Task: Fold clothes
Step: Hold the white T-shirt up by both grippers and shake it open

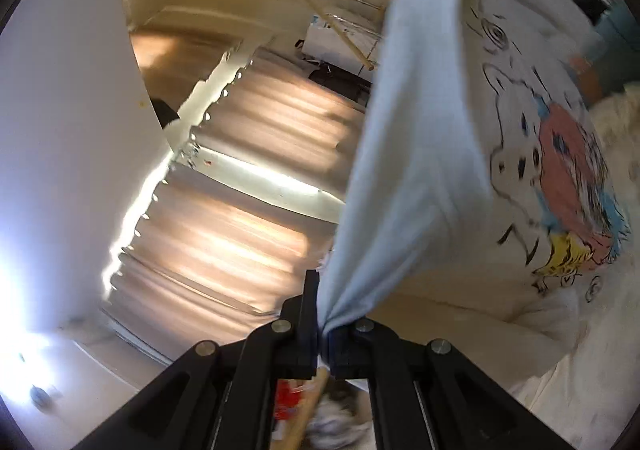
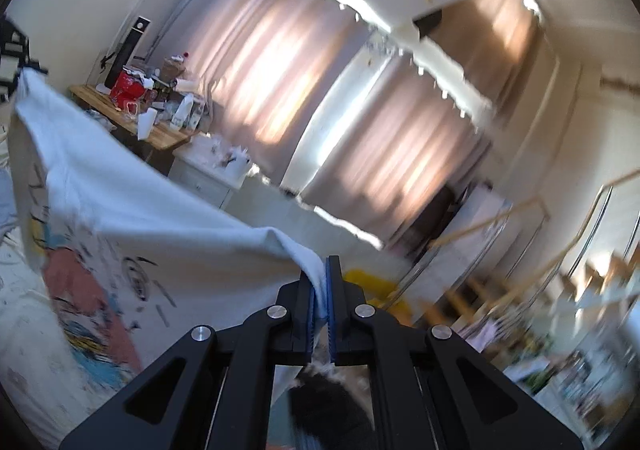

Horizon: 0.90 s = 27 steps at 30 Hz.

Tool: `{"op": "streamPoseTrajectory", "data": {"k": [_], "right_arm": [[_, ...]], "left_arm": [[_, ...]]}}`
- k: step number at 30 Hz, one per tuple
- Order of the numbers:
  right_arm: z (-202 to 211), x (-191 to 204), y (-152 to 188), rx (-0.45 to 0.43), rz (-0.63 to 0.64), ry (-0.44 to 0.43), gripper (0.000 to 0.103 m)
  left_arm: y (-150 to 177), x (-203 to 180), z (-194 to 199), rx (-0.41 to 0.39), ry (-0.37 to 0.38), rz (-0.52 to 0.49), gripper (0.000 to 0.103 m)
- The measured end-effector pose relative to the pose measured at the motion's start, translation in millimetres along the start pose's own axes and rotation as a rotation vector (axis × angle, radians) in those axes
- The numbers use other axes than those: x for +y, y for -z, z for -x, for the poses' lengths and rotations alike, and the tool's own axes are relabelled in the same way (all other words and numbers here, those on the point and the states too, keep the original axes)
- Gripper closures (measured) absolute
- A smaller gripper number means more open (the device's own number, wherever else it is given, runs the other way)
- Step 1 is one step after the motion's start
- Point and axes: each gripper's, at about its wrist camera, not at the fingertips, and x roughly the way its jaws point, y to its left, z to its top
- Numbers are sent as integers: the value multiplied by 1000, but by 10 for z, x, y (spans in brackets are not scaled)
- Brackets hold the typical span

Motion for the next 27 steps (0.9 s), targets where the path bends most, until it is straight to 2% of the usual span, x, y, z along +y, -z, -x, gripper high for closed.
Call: {"op": "streamPoseTrajectory", "data": {"k": [4,6,10,12,16,18,22,25,27], "right_arm": [[388,-3,-350,-70,47,8,99],[584,22,-467,-102,53,-1,99],[860,-57,-632,-153,-45,-112,99],[944,-50,-660,-165,-65,-140,99],[1056,32,-688,-181,-78,-176,99],[1043,114,-683,-180,-89,-204,99],[766,285,-624,-140,-144,-335,99],[232,631,-572,-56,-127,-382,99],[-288,850,-510,10,-107,-407,99]], "left_arm": [[-53,379,576,-3,-47,-35,100],[-8,596,811,-2,-62,12,100],[57,878,1244,0,-77,92,97],[116,933,1494,0,-97,62,97],[259,878,1685,20,-72,82,96],[339,864,1638,32,-48,104,96],[635,720,1338,86,20,140,96],[949,421,889,146,94,132,96],[1154,196,522,182,142,136,96]]}}
